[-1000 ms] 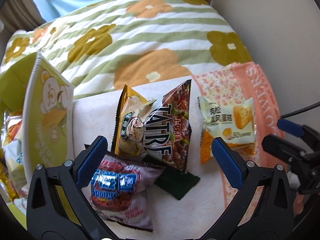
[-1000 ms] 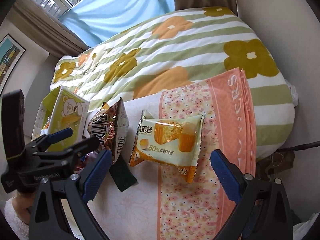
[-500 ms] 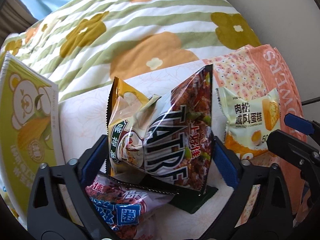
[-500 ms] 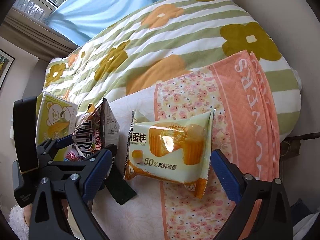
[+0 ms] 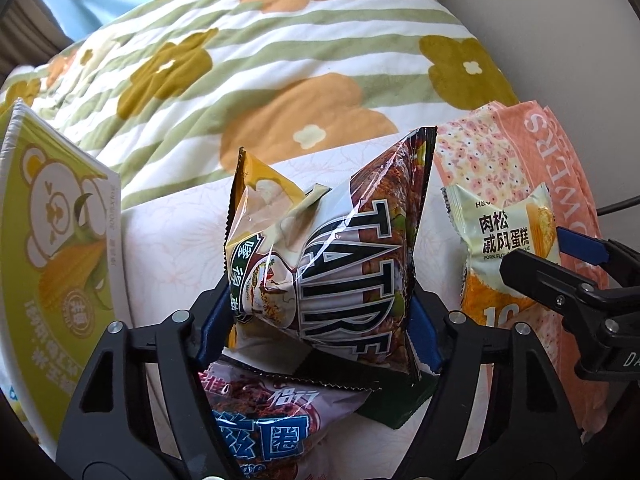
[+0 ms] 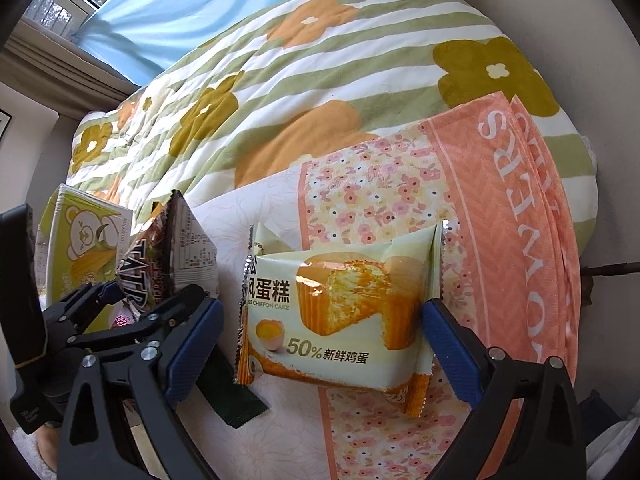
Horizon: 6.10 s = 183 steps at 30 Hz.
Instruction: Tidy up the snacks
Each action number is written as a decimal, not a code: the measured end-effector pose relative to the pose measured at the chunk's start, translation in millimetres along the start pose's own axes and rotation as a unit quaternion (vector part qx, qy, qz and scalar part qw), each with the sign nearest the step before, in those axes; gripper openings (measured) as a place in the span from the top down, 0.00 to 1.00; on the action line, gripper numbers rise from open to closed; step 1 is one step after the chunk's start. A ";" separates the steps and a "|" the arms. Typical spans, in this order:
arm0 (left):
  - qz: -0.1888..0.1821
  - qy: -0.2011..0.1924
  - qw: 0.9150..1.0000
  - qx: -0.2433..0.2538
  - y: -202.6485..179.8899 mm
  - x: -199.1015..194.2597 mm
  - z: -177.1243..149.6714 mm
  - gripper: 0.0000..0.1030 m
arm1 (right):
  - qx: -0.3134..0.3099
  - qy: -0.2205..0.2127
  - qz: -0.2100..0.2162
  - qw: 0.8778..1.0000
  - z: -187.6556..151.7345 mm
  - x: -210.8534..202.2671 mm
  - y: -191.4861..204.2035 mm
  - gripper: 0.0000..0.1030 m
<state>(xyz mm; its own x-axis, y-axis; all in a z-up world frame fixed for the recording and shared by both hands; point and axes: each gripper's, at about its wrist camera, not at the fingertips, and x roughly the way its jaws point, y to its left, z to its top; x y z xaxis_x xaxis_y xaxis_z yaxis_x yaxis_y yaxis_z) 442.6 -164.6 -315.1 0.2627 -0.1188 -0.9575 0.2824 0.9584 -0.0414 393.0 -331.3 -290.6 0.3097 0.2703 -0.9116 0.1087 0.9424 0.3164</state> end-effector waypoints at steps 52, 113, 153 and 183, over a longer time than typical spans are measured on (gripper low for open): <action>0.011 -0.131 0.991 -0.035 -6.8 -146.9 -16.0 0.31 | -0.124 -0.082 0.017 0.989 -11.4 -90.7 38.2 0.31; -0.001 -0.101 0.994 -0.039 319.8 -162.6 -65.8 0.01 | -0.150 -0.098 0.009 0.984 7.5 -27.8 335.2 0.31; -0.014 -0.126 0.987 -0.097 303.5 -205.7 -125.5 0.01 | -0.200 -0.119 0.019 0.972 -16.1 -58.3 337.6 0.02; 0.034 -0.172 0.976 -0.127 60.4 -219.5 -145.6 0.01 | -0.246 -0.139 0.033 0.959 -42.4 -143.5 126.7 0.02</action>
<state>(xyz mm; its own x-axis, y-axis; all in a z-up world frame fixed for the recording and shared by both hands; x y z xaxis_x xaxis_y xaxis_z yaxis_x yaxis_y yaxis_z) 267.7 -42.8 -149.0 0.5801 -0.0906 -0.8095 0.0266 0.9954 -0.0923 322.3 -242.3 -130.9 0.5471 0.3350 -0.7671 -0.3582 0.9220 0.1471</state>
